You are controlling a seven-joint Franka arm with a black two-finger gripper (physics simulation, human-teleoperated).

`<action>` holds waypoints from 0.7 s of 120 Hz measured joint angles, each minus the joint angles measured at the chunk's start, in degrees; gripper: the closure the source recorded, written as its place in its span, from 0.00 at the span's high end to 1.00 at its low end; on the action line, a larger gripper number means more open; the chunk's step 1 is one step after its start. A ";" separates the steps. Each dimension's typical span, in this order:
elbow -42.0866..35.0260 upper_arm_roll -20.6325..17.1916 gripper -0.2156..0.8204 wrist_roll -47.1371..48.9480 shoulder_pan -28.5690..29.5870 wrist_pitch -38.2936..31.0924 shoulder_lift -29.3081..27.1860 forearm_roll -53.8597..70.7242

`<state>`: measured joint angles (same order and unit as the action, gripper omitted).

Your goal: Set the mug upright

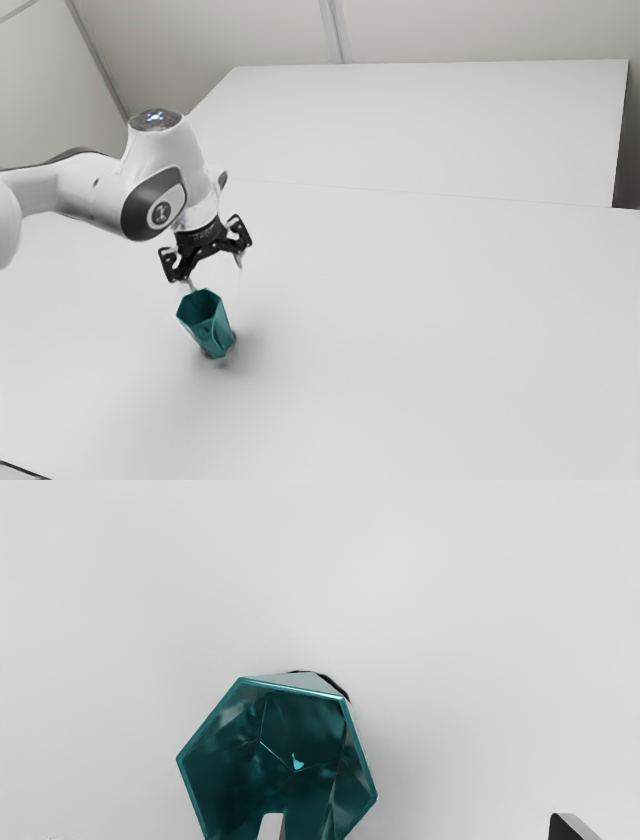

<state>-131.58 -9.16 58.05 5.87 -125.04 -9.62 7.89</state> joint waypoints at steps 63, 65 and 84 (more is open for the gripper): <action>20.49 0.17 0.79 -20.34 0.12 12.47 4.00 -0.03; 21.19 0.16 0.79 -21.08 0.13 12.94 4.12 -0.01; 27.37 0.11 0.79 -27.45 0.08 17.51 5.01 0.23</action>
<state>-104.21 -9.04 30.59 5.94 -107.53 -4.61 8.11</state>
